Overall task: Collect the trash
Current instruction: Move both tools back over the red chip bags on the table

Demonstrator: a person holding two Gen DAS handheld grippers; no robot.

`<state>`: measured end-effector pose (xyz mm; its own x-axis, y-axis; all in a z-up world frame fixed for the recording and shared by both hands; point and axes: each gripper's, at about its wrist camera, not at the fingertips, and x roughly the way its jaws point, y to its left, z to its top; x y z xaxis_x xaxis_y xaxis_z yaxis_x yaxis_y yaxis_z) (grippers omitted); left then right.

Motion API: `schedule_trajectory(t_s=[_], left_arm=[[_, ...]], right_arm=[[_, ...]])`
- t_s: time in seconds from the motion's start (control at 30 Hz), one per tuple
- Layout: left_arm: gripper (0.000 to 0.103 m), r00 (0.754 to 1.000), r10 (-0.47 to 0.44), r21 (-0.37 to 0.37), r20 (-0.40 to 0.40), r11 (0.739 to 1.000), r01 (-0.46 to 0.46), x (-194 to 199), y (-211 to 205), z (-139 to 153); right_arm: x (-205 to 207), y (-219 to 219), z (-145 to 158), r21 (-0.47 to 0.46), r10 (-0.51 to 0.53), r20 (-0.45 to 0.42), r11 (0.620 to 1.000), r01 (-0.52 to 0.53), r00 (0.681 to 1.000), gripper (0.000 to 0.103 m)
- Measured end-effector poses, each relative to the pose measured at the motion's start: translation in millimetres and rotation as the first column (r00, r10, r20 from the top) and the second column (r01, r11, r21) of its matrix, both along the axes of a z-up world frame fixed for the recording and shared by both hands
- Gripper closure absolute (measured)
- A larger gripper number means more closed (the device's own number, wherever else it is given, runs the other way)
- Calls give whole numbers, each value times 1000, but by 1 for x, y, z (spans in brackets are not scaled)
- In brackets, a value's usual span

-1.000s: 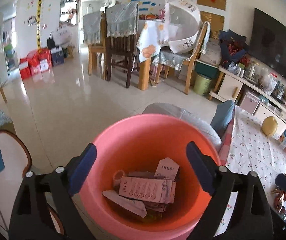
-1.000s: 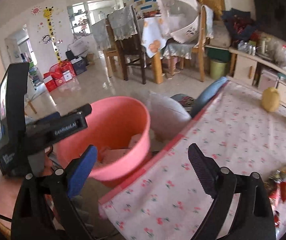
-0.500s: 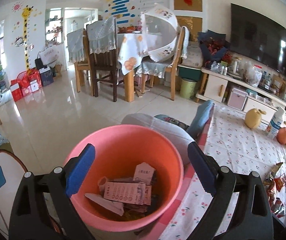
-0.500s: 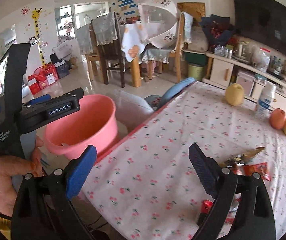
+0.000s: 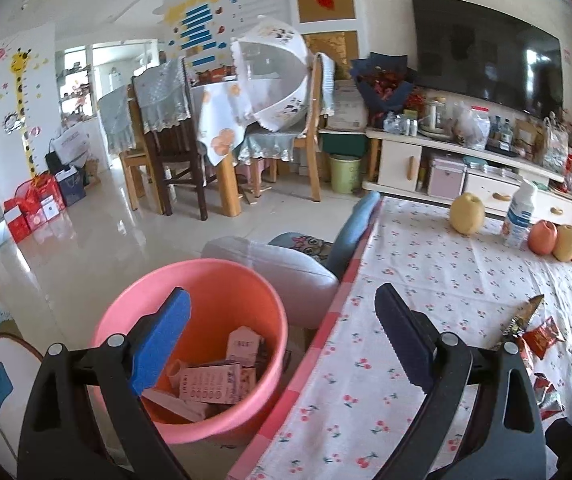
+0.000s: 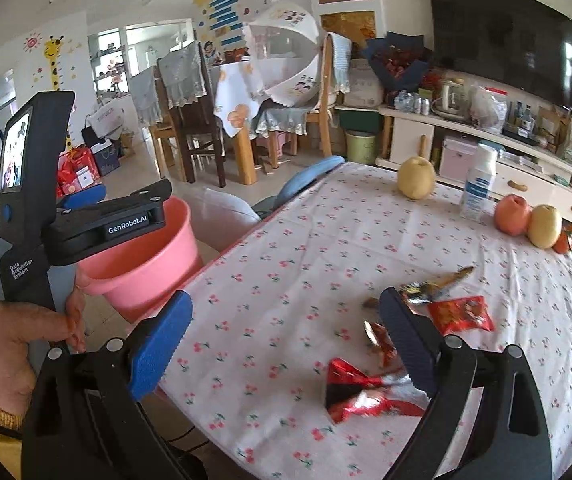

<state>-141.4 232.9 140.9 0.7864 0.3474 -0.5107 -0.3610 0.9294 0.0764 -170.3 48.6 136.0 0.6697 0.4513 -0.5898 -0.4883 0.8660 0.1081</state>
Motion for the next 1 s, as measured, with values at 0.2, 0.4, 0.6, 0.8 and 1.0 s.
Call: schedule_trajectory(t_s=[0.2,0.4,0.6,0.8,1.0], left_arm=[[9,998,-54,28,-12,998,54,5,-27,-2],[9,994,-108,45,-25,993,109,9,-51,-6],[9,983,-177,74,-45,981,180,9,-76,-10],[9,940,-335,33,-58,941,338,2,-106,-16],[9,877,-473,19,-84,879,476,-4,-135,-25]], right_arm=[[-4,-27,-4,11,-32,-10,999,32,999,10],[-4,-56,-8,22,-60,-25,998,61,998,9],[-5,-84,-12,20,-94,-37,995,94,995,10],[-4,-115,-14,11,-159,-32,987,160,987,10],[-3,-136,-13,-8,-201,6,979,201,980,10]])
